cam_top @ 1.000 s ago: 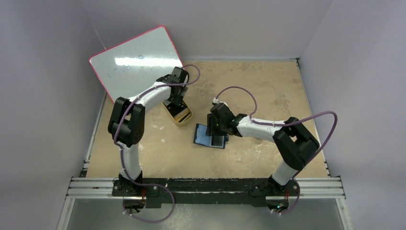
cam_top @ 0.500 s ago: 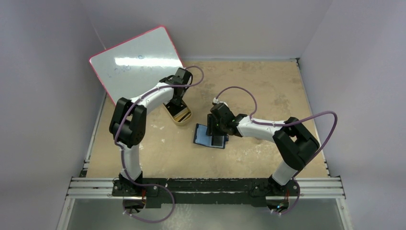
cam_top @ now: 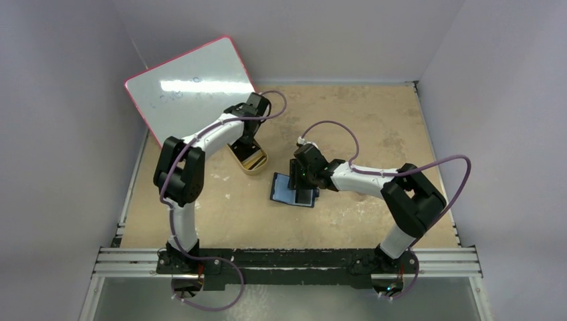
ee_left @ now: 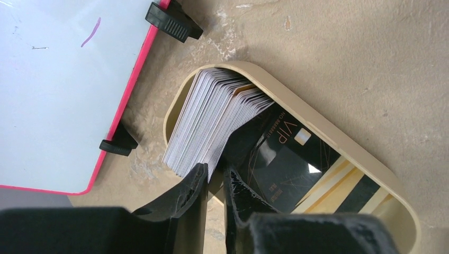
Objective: Put the credit cards into the card holder
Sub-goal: Pick up the credit card from the storage box, then insert the credit card into the card holder.
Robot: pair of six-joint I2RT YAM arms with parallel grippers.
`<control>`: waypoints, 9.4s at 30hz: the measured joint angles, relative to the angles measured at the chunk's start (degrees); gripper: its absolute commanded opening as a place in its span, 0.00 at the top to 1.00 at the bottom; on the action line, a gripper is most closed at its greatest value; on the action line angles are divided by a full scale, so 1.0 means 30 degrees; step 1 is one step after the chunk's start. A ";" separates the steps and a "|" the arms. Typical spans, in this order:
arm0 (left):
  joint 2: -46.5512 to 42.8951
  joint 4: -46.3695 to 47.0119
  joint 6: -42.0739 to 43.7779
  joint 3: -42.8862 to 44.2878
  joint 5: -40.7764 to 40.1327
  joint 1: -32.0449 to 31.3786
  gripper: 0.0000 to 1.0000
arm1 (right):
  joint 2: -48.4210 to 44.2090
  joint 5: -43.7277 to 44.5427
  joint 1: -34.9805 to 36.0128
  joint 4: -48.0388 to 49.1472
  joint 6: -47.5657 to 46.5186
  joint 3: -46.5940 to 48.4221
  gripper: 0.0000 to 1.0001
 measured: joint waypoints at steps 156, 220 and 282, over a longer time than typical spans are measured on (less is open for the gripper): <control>-0.9224 1.5533 -1.9059 -1.9387 1.1759 -0.4932 0.93 | -0.3155 -0.8531 -0.5697 0.9391 0.1858 -0.7373 1.00; -0.9071 1.7165 -1.9737 -1.7813 1.1817 -0.4969 0.67 | -0.4087 -0.4641 -0.5683 0.2586 -0.1078 -0.5013 0.54; -0.4269 2.3737 -2.1536 -1.7522 1.3792 -0.4969 0.62 | -0.3701 -0.4080 -0.5719 0.2958 -0.2178 -0.4721 0.38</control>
